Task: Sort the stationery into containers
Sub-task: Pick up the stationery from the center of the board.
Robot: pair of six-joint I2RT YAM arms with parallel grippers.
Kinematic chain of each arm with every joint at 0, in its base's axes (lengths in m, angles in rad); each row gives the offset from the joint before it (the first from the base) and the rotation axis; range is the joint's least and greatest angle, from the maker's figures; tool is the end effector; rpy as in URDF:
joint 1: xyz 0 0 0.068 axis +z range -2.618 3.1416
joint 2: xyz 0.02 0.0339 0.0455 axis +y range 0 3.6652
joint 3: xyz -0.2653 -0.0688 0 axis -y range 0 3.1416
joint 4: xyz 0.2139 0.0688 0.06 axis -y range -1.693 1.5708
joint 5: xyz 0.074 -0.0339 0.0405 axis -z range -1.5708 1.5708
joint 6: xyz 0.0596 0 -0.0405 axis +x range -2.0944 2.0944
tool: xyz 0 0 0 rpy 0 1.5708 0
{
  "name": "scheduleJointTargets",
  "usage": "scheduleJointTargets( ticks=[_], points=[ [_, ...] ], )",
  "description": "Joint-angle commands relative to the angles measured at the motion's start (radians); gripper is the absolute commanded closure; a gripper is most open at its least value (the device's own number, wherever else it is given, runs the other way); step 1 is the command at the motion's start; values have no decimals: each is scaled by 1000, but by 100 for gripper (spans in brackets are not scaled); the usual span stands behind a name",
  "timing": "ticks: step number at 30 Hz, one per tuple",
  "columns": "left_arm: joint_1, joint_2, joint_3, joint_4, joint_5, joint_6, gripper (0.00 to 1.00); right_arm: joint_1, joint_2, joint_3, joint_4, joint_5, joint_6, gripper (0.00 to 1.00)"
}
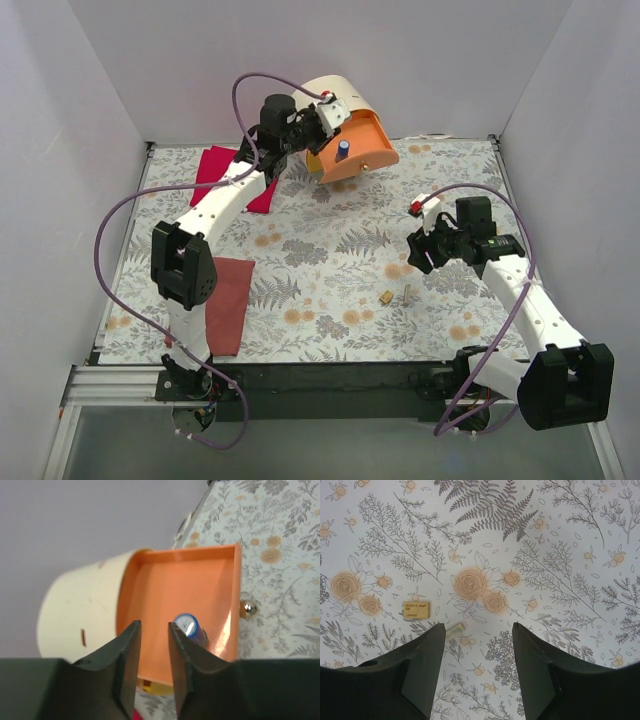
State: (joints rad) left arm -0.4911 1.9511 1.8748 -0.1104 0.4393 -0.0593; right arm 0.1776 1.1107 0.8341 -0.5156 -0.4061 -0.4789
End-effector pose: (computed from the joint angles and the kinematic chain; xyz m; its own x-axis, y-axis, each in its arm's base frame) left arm 0.3955 -0.2403 0.3796 -0.2105 0.0518 -0.9762 0.7842 0.6051 -0.1370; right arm 0.2072 0.0611 0.2589 -0.4213 -0.5057 -0.7529 -0.7093 0.7010 -0.0740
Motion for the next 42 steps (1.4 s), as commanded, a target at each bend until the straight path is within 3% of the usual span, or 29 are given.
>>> scheduleJointTargets(
  ticks=[1,4,8,12,17,25,27,34,42],
  points=[
    [11,-139,-127,-25,-112,-69,63,-4,26,63,-72,-111,-107,35],
    [20,-250,-285,70,-238,-196,48,-3,34,28,-132,-131,-197,35],
    [72,-391,-454,172,-511,-377,34,-1,34,-16,-161,-129,-341,34],
    [147,-501,-587,132,-553,-476,30,5,40,-41,-161,-138,-421,32],
    [226,-581,-716,35,-541,-540,29,40,55,-79,-161,-158,-549,30],
    [232,-635,-802,23,-508,-560,29,126,89,-116,-115,-148,-702,26],
    [230,-635,-804,20,-507,-560,29,169,92,-127,-112,-137,-766,20],
    [230,-635,-799,17,-507,-542,29,319,132,-162,-26,-94,-854,21],
    [235,-658,-806,6,-499,-536,29,327,290,-76,-17,-89,-872,27]
  ],
)
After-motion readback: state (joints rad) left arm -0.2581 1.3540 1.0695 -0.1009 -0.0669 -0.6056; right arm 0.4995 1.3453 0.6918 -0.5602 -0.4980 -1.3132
